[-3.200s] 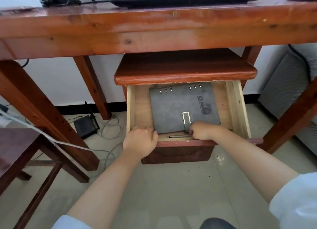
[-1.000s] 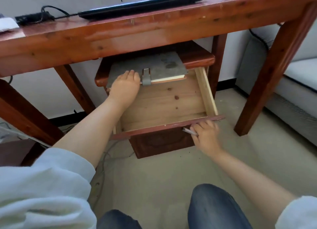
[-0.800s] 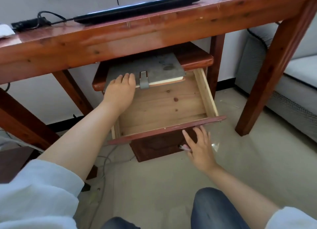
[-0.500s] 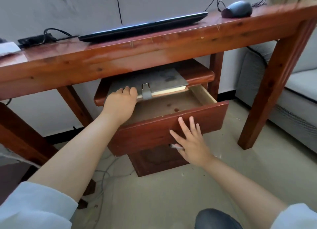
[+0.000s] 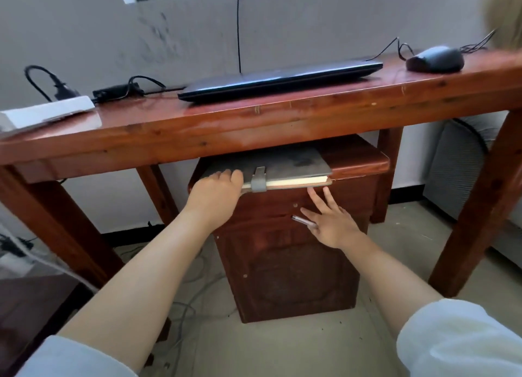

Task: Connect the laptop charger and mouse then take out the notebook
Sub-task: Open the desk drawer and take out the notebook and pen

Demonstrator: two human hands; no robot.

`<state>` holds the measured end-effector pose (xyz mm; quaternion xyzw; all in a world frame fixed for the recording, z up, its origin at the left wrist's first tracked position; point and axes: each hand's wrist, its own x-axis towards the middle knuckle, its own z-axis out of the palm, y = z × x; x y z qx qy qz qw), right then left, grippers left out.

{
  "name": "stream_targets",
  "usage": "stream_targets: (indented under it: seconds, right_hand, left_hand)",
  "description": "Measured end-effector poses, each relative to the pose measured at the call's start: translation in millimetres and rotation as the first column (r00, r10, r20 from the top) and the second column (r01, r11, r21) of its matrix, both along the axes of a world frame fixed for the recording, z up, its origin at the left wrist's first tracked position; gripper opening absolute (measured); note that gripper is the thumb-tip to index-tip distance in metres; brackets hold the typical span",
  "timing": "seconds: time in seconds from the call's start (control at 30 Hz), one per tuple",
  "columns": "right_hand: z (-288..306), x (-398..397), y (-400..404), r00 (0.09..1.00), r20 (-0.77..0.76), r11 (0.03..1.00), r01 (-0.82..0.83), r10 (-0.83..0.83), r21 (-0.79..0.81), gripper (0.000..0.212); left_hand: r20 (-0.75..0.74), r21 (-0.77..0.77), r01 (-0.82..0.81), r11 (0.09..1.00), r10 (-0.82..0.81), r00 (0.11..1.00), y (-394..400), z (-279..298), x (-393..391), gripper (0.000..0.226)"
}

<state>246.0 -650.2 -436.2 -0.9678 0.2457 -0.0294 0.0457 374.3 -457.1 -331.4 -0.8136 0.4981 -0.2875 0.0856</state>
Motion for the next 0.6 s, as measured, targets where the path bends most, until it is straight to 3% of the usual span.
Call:
stream_targets:
  seconds: [0.2, 0.27, 0.33, 0.4, 0.43, 0.5, 0.6]
  right_hand:
    - [8.5, -4.6, -7.0, 0.985, -0.166, 0.998, 0.057, -0.05, 0.04, 0.038]
    - [4.1, -15.8, -0.4, 0.991, 0.013, 0.96, 0.122, -0.13, 0.254, 0.038]
    - [0.0, -31.4, 8.4, 0.887, 0.29, 0.756, 0.094, -0.36, 0.648, 0.037]
    - [4.8, -46.7, 18.2, 0.716, 0.405, 0.445, -0.147, -0.569, 0.884, 0.039]
    - [9.7, -51.4, 20.3, 0.65, 0.424, 0.349, -0.251, -0.63, 0.903, 0.041]
    - [25.0, -51.4, 25.7, 0.583, 0.432, 0.25, -0.368, -0.689, 0.896, 0.037]
    - [46.3, -33.6, 36.8, 0.52, 0.354, 0.151, -0.392, -0.777, 0.907, 0.021]
  left_hand:
    - [-0.028, -0.035, -0.029, 0.999, 0.028, 0.999, 7.0, -5.8, -2.1, 0.032]
    - [-0.04, -0.051, -0.018, 0.999, 0.016, 0.999, 8.6, -7.0, -7.1, 0.033]
    - [-0.049, -0.058, -0.011, 0.998, 0.008, 0.999, 8.5, -7.7, -12.2, 0.035]
    - [-0.01, -0.033, -0.003, 0.999, 0.003, 1.0, 6.5, -8.3, -18.9, 0.036]
    - [0.034, -0.007, 0.008, 1.0, -0.008, 0.999, 5.9, -7.9, -25.2, 0.035]
    - [0.137, 0.05, 0.031, 0.998, -0.037, 0.99, 7.3, -7.6, -39.5, 0.033]
    - [0.165, 0.008, 0.115, 0.993, -0.114, 0.98, 1.8, -9.8, -52.8, 0.035]
